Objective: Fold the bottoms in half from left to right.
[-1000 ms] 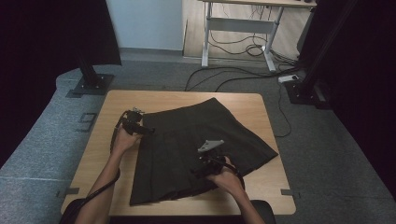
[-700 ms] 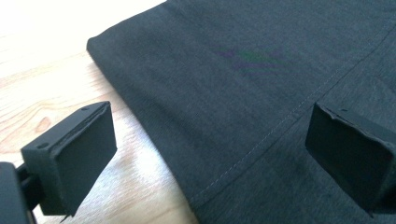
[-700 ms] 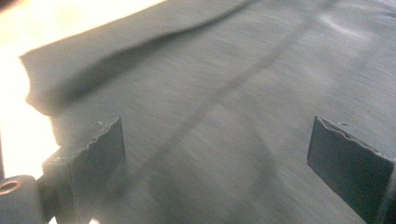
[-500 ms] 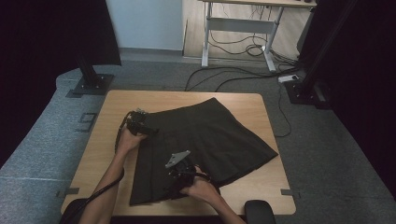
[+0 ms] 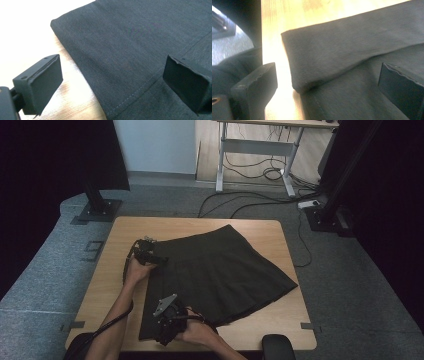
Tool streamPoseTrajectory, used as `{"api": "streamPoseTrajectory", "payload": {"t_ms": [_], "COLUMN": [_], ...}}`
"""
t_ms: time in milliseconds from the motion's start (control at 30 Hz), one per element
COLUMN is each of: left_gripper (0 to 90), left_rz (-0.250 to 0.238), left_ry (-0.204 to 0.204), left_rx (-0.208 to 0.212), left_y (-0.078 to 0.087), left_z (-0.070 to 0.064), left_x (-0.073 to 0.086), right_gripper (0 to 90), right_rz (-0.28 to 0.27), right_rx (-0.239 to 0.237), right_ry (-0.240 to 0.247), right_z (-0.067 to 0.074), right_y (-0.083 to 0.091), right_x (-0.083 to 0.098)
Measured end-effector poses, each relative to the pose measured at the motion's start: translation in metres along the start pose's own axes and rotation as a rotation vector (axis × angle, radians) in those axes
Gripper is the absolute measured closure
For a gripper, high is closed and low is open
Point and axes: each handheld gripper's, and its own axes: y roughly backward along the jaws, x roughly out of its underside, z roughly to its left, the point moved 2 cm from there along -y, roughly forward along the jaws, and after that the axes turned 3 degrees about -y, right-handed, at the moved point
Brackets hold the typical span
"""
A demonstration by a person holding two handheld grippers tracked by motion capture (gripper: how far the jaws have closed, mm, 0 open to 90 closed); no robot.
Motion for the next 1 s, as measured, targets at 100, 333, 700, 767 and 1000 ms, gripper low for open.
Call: {"api": "streamPoseTrajectory", "payload": {"t_ms": [100, 333, 700, 767, 1000], "left_gripper": [5.2, 16.8, 45.5, 51.2, 81.2], "left_rz": [0.011, 0.012, 0.027, 0.032, 0.044], "left_ry": [0.003, 0.000, 0.011, 0.030, 0.036], "left_rx": [-0.002, -0.050, -0.050, -0.058, -0.030], "left_y": [-0.003, -0.001, 0.002, 0.003, 0.002], "left_z": [0.001, 0.004, 0.000, -0.002, -0.010], "left_x": [0.003, 0.006, 0.000, -0.001, -0.004], "right_gripper": [0.6, 7.8, 60.5, 68.4, 81.5], "right_rz": [0.042, 0.054, 0.041, 0.039, 0.039], "right_rx": [0.003, 0.080, 0.128, 0.136, 0.174], "right_ry": [0.033, 0.074, 0.034, 0.035, 0.069], "right_z": [0.003, 0.001, -0.009, -0.010, -0.009], "right_y": [-0.010, -0.010, 0.001, 0.003, 0.003], "right_x": [0.003, 0.005, 0.001, 0.002, 0.002]}}
